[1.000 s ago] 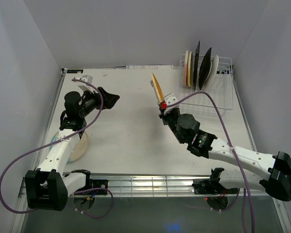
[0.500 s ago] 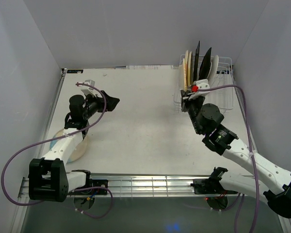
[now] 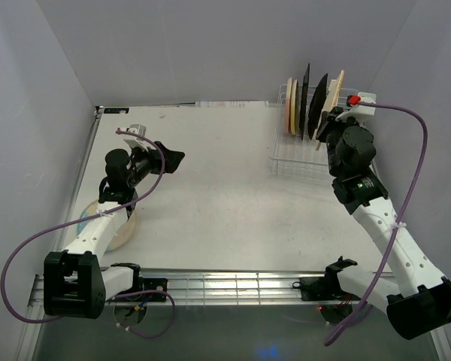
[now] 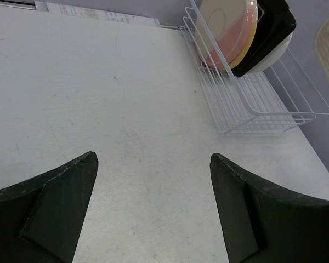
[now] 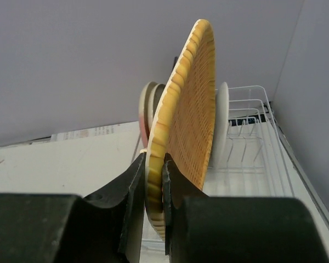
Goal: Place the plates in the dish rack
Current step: Pick up the plate from the dish rack.
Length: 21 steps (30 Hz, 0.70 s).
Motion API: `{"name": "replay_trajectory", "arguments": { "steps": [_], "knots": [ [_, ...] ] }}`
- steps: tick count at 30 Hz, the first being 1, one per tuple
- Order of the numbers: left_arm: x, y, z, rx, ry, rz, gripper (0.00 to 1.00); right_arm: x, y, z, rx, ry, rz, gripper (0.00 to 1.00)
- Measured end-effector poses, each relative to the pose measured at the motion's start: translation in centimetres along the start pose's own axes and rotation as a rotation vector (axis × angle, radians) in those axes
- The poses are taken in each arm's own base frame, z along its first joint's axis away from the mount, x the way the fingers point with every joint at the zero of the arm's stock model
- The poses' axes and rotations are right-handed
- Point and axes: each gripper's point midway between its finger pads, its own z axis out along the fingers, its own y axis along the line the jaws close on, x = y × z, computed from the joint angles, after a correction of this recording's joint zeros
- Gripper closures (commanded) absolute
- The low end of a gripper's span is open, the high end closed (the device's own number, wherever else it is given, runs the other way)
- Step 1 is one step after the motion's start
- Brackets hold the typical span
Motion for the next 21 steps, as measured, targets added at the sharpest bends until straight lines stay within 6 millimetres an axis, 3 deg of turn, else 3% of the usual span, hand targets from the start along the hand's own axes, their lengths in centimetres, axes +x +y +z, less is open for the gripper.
{"name": "replay_trajectory", "arguments": {
  "steps": [10,17,21],
  "knots": [
    [0.1,-0.1,0.0,0.010,0.004,0.008,0.06,1.7,-7.5,3.0,0.125,0.054,0.089,0.92],
    [0.2,-0.5,-0.1,0.035,0.013,0.018,0.06,4.5,-9.8,4.9,0.120,0.134,0.128,0.92],
    [0.4,-0.8,-0.1,0.051,0.020,0.023,0.06,5.0,-10.7,5.4,0.103,0.148,0.132,0.92]
  ]
}}
